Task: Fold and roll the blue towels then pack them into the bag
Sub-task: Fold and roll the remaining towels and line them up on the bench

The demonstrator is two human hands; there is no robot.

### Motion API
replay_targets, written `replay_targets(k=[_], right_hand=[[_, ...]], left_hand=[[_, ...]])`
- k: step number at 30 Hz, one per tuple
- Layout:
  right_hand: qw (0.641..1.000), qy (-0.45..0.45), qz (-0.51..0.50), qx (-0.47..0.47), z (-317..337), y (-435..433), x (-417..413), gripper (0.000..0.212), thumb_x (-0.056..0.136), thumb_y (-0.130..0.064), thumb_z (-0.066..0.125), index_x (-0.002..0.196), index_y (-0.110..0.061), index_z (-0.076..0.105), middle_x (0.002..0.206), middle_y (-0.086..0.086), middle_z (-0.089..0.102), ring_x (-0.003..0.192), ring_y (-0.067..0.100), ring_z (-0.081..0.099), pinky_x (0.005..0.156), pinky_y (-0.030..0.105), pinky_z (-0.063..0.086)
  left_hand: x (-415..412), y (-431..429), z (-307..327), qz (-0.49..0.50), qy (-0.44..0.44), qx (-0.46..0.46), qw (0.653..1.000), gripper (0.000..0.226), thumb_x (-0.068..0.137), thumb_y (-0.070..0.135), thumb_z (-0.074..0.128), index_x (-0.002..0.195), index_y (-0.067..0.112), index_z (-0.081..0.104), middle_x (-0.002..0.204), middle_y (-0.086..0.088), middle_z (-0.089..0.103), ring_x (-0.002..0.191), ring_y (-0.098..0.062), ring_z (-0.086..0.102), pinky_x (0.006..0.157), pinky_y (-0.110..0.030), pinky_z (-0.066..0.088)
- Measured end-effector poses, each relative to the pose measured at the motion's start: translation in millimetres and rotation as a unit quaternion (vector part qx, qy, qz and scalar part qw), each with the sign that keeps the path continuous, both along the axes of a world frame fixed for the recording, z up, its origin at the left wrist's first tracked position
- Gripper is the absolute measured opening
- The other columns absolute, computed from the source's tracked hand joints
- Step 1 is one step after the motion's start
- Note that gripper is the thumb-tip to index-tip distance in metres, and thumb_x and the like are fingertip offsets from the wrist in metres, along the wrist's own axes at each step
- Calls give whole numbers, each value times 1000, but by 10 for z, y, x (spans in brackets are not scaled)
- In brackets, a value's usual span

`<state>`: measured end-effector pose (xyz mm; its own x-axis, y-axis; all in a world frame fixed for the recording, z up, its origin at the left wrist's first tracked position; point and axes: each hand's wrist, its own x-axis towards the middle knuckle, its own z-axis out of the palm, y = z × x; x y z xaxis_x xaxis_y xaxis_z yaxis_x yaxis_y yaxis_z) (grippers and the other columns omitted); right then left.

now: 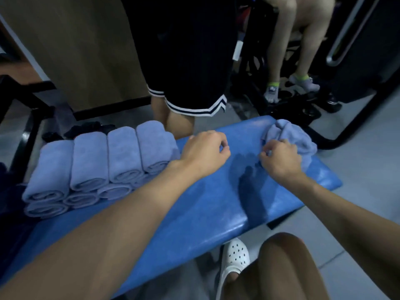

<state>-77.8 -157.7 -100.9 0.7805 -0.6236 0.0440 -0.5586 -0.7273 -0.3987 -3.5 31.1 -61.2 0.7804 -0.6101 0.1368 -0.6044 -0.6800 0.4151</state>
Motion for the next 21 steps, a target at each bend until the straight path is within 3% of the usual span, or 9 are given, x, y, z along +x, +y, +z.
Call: replay_targets(k=[4,6,9,11,13,15,17,19,21], right_hand=[[995,98,-22,-2,-147,-476,-278,32,85,-44,60,113,-29,63,125,11,50,121,38,43,96,46,37],[995,97,-4,12,-257,-599,-344,27,79,-39,59,103,-27,65,113,8,56,111,36,53,86,43,45],[993,102,25,-51,-314,-641,-382,9,82,-14,60,84,-18,68,91,7,58,96,35,56,70,36,41],[993,66,31,-89,-335,-645,-402,10,84,-10,56,77,-15,62,85,6,51,90,34,52,64,35,35],[995,-15,56,-79,-328,-587,-407,11,86,-9,54,78,-14,60,87,7,51,85,32,49,62,35,34],[986,-113,121,-9,-288,-457,-389,10,86,-6,55,78,-11,58,87,6,51,78,26,50,62,34,38],[962,-187,191,47,-184,-250,-365,10,86,-4,55,80,-11,58,84,0,50,75,18,49,65,30,40],[941,-225,238,83,-83,-43,-336,10,86,-2,53,82,-10,55,82,-1,52,76,13,48,70,25,39],[931,-241,239,134,-10,148,-331,9,90,-1,52,83,-7,51,77,-1,53,72,5,48,68,18,38]], left_hand=[[-81,-447,-186,14,81,-21,996,8,87,33,60,82,29,64,87,10,70,85,-18,65,79,-38,55],[-108,-581,-276,13,106,-17,994,9,87,32,60,78,30,63,86,9,71,84,-18,66,79,-38,56],[-134,-676,-389,6,124,-15,992,11,86,31,60,75,31,61,83,8,71,81,-19,67,78,-39,57],[-136,-683,-437,5,130,-11,991,9,86,31,60,77,31,62,83,8,70,80,-19,67,77,-39,57],[-135,-672,-467,3,136,-16,991,6,88,32,63,93,29,66,92,8,69,85,-19,66,82,-39,56],[-139,-640,-473,-13,143,-28,989,33,90,31,67,122,26,61,111,5,64,94,-19,62,90,-40,52],[-147,-582,-446,-31,130,-44,990,50,89,29,71,135,26,54,125,2,57,106,-20,58,95,-40,49],[-140,-489,-423,-40,94,-81,991,37,86,22,73,122,21,65,122,3,59,109,-20,58,97,-39,47],[-133,-348,-411,-34,82,-136,987,8,85,15,73,93,16,72,112,7,65,105,-16,62,95,-37,47]])
